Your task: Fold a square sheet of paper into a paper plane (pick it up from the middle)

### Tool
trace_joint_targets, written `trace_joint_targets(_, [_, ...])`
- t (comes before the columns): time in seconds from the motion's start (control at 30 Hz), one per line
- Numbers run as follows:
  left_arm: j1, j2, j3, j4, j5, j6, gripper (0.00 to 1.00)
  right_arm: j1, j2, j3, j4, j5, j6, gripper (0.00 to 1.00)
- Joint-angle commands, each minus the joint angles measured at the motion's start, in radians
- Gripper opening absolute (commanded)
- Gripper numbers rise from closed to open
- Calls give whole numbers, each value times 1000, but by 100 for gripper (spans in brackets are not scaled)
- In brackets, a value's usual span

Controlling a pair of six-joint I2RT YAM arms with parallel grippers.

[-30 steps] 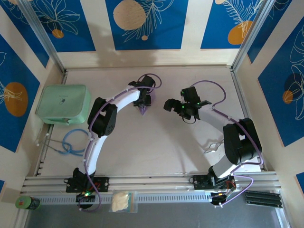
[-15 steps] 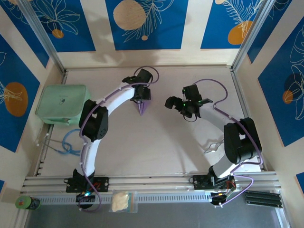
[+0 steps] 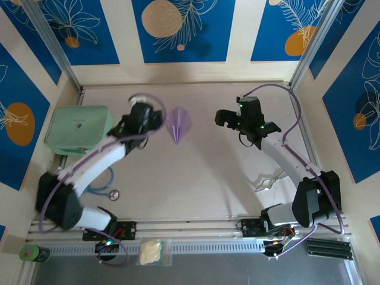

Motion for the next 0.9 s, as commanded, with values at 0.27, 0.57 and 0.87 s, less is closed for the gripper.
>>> trace_joint_targets(0.27, [179,-299,-572,494,-204,280,99,-75,-52,-348,411,302,-220,99])
trace_joint_targets(0.57, [306,-220,-673,746,106,438,99,-145,-4,-490,734,142,-366,99])
trace_joint_targets(0.87, [439,-2,-750,1154,450,457,99,-258,17,-602,935,-103,-361,99])
